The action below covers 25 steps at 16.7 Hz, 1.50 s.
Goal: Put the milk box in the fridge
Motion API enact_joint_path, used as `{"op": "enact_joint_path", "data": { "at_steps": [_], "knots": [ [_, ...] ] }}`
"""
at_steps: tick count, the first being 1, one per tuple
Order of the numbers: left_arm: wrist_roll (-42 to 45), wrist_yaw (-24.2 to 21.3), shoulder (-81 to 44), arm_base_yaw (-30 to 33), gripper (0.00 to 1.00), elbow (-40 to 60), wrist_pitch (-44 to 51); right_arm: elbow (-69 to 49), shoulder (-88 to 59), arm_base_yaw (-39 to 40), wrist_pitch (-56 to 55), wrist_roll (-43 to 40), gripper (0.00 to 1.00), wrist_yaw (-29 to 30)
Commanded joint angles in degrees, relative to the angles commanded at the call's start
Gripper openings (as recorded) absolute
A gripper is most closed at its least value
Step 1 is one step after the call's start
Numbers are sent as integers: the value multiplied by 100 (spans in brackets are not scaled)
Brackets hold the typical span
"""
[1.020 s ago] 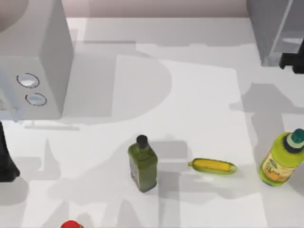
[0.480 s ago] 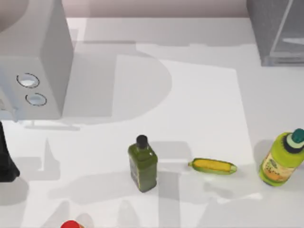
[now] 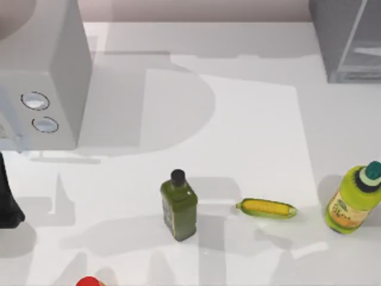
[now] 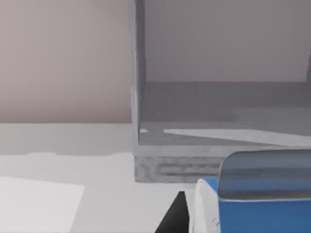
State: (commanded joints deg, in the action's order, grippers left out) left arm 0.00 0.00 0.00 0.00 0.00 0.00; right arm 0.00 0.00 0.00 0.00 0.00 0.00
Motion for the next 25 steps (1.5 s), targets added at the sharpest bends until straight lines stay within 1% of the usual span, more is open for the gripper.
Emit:
{"op": "enact_joint_path", "data": {
  "at_steps": [5,7,10,14,22,25],
  "knots": [
    [0,0,0,0,100,0,0,-104,-195,5,-127,24,0,-42],
    [0,0,0,0,100,0,0,-319,-603,-34,-399,45,0,-141],
    [0,0,0,0,100,0,0,-829,-1659,-148,-1036,87,0,-335],
    [0,0,0,0,100,0,0,-1771,-3792,-387,-2201,135,0,-633],
    [0,0,0,0,100,0,0,-3992,-9003,-1050,-4918,133,0,-1158],
    [0,0,0,0,100,0,0,-4711,-10648,-1287,-5794,108,0,-1298]
  ]
}}
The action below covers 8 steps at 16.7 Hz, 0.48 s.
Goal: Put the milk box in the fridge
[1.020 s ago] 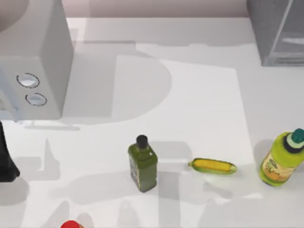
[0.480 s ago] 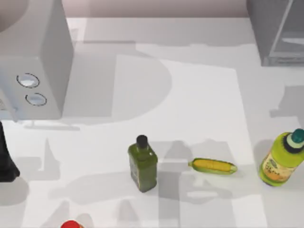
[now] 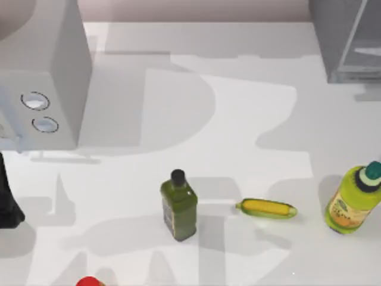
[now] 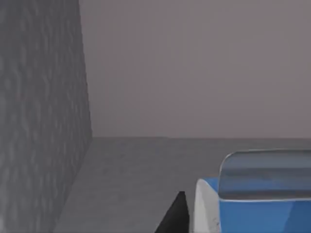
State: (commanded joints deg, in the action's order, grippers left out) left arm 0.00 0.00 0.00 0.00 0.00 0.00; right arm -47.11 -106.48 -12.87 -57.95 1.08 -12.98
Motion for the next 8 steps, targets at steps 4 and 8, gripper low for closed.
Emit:
{"op": "enact_joint_path", "data": {
  "at_steps": [4,8],
  "knots": [
    [0,0,0,0,100,0,0,-668,-1390,-232,-816,-17,0,-124],
    [0,0,0,0,100,0,0,-883,-1807,-311,-1080,-18,0,-166]
  ]
}}
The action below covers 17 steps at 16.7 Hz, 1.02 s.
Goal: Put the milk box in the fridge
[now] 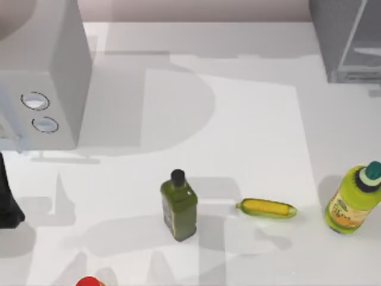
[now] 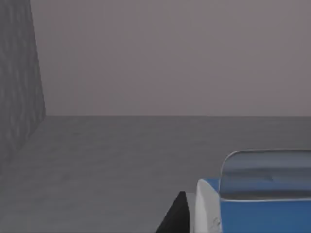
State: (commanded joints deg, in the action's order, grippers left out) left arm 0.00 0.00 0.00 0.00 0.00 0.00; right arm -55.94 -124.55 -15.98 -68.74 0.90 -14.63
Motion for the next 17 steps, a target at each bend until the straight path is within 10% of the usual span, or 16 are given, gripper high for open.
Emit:
{"op": "enact_joint_path", "data": {
  "at_steps": [17],
  "knots": [
    [0,0,0,0,100,0,0,-2513,-1023,233,1362,-26,0,229]
  ]
}}
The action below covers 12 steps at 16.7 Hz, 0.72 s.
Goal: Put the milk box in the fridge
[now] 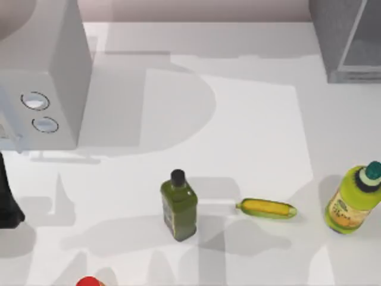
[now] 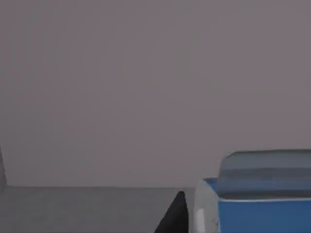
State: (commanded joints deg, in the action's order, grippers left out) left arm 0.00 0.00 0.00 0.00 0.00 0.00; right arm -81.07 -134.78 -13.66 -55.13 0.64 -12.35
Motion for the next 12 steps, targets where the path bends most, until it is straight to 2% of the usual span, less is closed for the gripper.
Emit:
{"op": "enact_joint_path", "data": {
  "at_steps": [4,10,12],
  "knots": [
    [0,0,0,0,100,0,0,-946,-384,94,641,18,0,82],
    [0,0,0,0,100,0,0,-1095,-482,122,786,20,0,118],
    [0,0,0,0,100,0,0,-1095,-482,122,786,20,15,118]
  ]
}}
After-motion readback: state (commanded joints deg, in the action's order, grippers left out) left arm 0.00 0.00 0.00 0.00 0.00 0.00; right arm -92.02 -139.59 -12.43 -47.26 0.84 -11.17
